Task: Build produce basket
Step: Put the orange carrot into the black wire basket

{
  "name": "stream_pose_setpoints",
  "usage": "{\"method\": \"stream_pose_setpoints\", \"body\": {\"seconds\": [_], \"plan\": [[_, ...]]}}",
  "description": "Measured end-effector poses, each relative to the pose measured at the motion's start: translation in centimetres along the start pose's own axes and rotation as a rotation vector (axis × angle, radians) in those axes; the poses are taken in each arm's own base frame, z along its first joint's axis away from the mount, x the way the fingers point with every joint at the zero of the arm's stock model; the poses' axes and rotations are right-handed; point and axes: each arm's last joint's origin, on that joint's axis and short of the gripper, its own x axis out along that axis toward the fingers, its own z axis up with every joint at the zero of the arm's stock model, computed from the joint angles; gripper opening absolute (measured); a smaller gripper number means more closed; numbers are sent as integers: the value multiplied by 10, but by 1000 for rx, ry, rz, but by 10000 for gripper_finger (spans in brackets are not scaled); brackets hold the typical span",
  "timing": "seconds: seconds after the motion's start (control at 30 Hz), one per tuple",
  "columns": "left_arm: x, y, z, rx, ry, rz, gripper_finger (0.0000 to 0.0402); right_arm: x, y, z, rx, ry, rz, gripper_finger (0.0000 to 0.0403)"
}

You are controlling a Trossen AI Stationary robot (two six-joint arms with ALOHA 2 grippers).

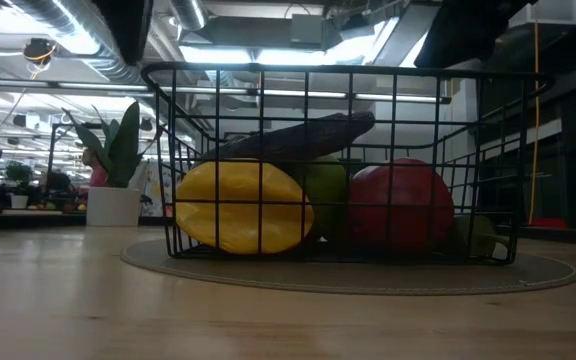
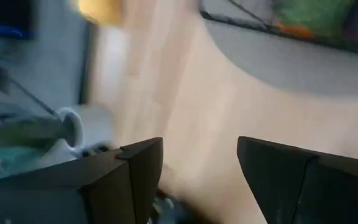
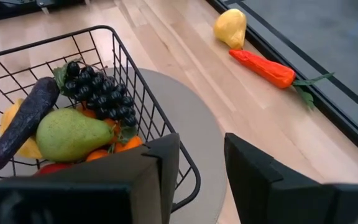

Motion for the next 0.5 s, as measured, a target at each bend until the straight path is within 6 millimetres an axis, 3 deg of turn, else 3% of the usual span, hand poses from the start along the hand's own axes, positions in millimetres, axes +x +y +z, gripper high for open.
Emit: {"method": "stream_pose_setpoints", "body": {"seconds": [0.13,0.3,0.5], "plan": [[-17,26,-21,-71,-134,-60,196,0,0,0,1,2,4,119],[-20,62,-56,-212,-242,-100,197,0,0,0,1,3,5,119],[-4,86,-94,-382,-494,-306,196,0,0,0,2,3,5,119]]}}
